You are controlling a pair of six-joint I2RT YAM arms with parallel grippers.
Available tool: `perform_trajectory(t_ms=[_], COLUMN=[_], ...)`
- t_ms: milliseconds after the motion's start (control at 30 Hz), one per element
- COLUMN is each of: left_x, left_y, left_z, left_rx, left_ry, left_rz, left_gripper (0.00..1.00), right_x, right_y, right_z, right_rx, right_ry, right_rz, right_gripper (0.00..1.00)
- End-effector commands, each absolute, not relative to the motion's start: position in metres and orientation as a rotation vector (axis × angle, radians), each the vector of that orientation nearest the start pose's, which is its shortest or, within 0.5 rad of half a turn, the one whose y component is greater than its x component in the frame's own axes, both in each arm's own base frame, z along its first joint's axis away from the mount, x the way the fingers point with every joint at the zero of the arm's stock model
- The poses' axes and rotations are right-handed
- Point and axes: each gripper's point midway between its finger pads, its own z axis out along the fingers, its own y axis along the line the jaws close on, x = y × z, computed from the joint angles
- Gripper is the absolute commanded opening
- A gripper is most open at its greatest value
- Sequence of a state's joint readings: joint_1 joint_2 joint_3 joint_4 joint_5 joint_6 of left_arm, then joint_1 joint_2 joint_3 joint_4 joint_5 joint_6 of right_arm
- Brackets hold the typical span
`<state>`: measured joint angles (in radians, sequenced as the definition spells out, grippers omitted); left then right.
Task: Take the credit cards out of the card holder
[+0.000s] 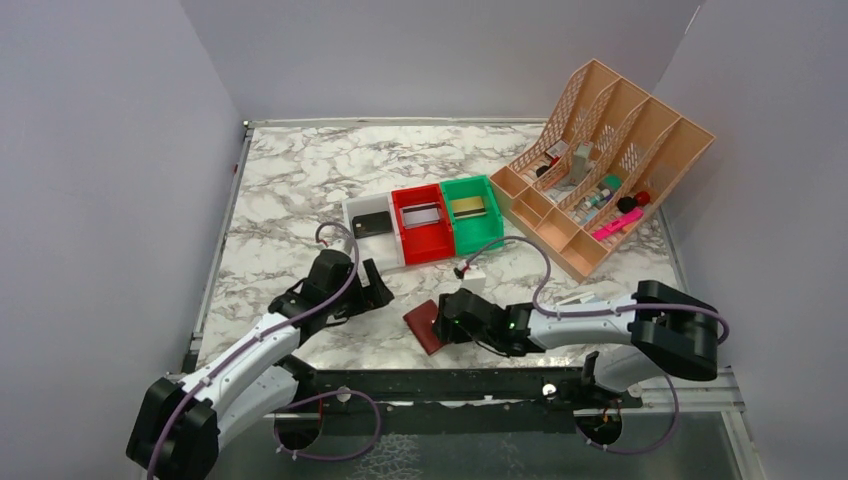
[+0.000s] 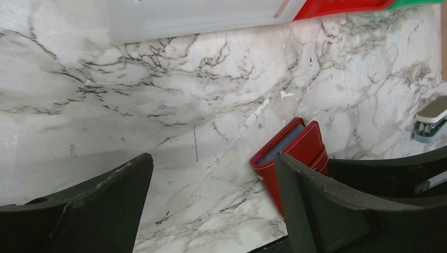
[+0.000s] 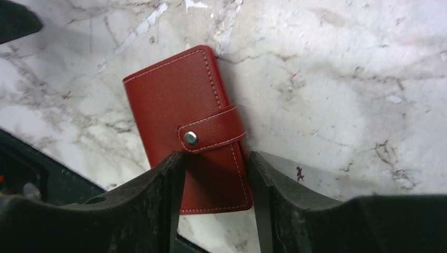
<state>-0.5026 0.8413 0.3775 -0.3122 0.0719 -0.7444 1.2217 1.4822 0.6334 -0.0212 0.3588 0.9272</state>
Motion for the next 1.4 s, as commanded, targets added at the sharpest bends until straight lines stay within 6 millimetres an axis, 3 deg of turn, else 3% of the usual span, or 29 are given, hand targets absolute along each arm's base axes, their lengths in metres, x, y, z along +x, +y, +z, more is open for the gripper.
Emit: perform_trajectory(t_ms=[0,100,200,267,367,500,567,700,933,1100,1233,1367], left_x=[0.195,0.191,0.193,0.195,0.201,0.205,0.207,0.205,0.180,0.164,0.159,0.159], left_y=[-0.179,-0.193,-0.198,-0.195,-0.191,-0.190,-0.187,-0.177,-0.174,-0.168,-0.162,-0.162], left_z=[0.066,0.069,0.072,0.072,0.075,0.081,0.080,0.077,0.056,0.043,0.041,0.042], left_rx=[-0.114,-0.032,-0.013,-0.031,-0.053,-0.038,-0.041,-0.054,-0.046,-0.062,-0.065,-0.071], left_ry=[2.447,2.443,2.420,2.416,2.395,2.376,2.372,2.353,2.383,2.426,2.415,2.401], left_rz=[-0.773,-0.741,-0.680,-0.624,-0.542,-0.432,-0.358,-0.221,-0.153,-0.199,-0.237,-0.260], left_gripper=[0.88,0.87,0.87,0.86,0.83,0.81,0.81,0.80,0.80,0.84,0.98,0.99], right_x=[0.116,0.120,0.147,0.167,0.187,0.192,0.196,0.184,0.160,0.156,0.153,0.156], right_y=[0.323,0.330,0.308,0.282,0.261,0.266,0.266,0.273,0.304,0.318,0.324,0.324], right_z=[0.026,0.049,0.073,0.088,0.112,0.129,0.123,0.096,0.051,0.039,0.038,0.038], right_rx=[-0.275,-0.341,-0.271,-0.158,-0.080,-0.116,-0.118,-0.187,-0.362,-0.441,-0.448,-0.443], right_ry=[2.481,2.430,2.351,2.282,2.139,2.066,2.103,2.208,2.410,2.448,2.446,2.453], right_rz=[0.810,0.825,0.634,0.493,0.450,0.520,0.506,0.492,0.514,0.498,0.519,0.486], right_gripper=[0.57,0.64,0.74,0.97,0.99,0.99,0.98,0.84,0.65,0.60,0.60,0.60])
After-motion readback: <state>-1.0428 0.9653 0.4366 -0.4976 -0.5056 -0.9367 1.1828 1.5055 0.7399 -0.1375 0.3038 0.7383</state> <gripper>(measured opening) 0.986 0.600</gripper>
